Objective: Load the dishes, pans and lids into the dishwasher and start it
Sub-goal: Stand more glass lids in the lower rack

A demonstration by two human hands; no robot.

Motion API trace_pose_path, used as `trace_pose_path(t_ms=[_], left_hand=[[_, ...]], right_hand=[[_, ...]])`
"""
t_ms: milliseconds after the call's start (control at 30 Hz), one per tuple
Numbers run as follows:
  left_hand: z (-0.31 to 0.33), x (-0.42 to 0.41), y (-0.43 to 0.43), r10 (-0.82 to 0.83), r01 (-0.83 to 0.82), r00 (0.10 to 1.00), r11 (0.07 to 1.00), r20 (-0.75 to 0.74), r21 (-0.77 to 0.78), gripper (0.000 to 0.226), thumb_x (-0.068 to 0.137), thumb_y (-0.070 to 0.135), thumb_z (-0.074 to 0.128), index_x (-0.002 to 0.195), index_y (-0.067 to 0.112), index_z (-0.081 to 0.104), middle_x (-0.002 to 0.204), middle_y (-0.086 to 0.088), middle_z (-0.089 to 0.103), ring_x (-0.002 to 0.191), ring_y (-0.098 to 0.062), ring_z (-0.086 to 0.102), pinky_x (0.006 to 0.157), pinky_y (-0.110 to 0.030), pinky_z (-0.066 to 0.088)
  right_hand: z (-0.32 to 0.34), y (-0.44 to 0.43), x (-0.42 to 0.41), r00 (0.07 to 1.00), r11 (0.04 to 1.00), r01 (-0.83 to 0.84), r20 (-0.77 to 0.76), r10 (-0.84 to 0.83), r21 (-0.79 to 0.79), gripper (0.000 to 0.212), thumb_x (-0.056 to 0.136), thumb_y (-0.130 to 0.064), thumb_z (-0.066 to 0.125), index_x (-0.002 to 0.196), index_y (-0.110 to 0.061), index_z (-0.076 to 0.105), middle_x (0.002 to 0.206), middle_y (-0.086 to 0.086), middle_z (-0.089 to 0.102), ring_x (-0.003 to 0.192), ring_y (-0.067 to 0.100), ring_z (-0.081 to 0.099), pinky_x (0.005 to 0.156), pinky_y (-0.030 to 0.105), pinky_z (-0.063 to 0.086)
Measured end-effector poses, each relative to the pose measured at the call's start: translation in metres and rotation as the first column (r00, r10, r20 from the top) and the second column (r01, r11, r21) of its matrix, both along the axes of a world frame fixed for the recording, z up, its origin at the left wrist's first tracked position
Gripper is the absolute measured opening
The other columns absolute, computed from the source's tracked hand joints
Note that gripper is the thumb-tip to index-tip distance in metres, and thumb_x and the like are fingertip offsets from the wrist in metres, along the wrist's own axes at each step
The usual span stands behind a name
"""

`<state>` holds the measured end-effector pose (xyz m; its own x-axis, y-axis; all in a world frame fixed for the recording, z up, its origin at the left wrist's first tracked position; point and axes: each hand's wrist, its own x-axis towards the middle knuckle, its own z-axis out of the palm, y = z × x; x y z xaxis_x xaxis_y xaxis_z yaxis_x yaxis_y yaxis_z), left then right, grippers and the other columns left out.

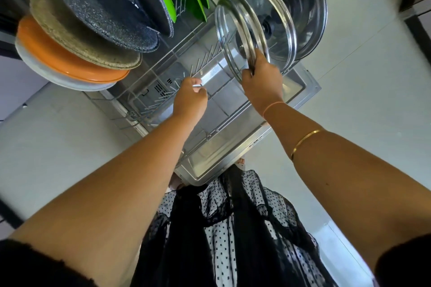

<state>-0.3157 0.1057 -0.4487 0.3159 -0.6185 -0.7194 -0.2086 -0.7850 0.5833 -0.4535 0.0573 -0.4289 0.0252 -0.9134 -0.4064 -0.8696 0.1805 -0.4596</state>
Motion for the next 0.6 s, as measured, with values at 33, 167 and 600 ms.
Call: trace_pose_path(t_ms=[33, 167, 600], left_hand=[[-0.001, 0.002, 0.001, 0.005, -0.005, 1.000, 1.000, -0.003, 0.000, 0.029, 0.094, 0.010, 0.046, 0.122, 0.011, 0.051, 0.123, -0.008, 0.058, 0.091, -0.014, 0.052, 0.073, -0.023, 0.041], [0.000, 0.004, 0.004, -0.003, 0.003, 1.000, 1.000, -0.004, 0.001, 0.027, 0.094, 0.011, 0.046, 0.121, 0.012, 0.052, 0.122, -0.006, 0.058, 0.089, -0.013, 0.051, 0.061, -0.018, 0.041], [0.004, 0.013, 0.006, 0.008, -0.009, 1.000, 0.999, -0.026, -0.036, 0.021, 0.093, 0.011, 0.048, 0.113, 0.014, 0.055, 0.116, -0.004, 0.062, 0.087, -0.012, 0.055, 0.058, -0.013, 0.041]], right_hand=[[0.000, 0.002, 0.000, 1.000, 1.000, 0.011, -0.002, -0.011, -0.006, 0.036, 0.093, -0.012, 0.044, 0.129, -0.011, 0.045, 0.077, 0.003, 0.053, 0.071, 0.024, 0.057, 0.076, 0.042, 0.055], [0.004, 0.005, 0.006, 1.000, 1.000, 0.029, -0.012, -0.029, -0.006, 0.036, 0.094, -0.013, 0.045, 0.131, -0.009, 0.043, 0.083, 0.007, 0.059, 0.076, 0.025, 0.061, 0.079, 0.042, 0.055], [-0.013, -0.048, 0.048, 0.983, 0.964, -0.031, -0.169, 0.078, 0.263, 0.030, 0.096, -0.005, 0.045, 0.124, 0.002, 0.048, 0.119, 0.016, 0.058, 0.108, 0.028, 0.058, 0.090, 0.032, 0.047]])
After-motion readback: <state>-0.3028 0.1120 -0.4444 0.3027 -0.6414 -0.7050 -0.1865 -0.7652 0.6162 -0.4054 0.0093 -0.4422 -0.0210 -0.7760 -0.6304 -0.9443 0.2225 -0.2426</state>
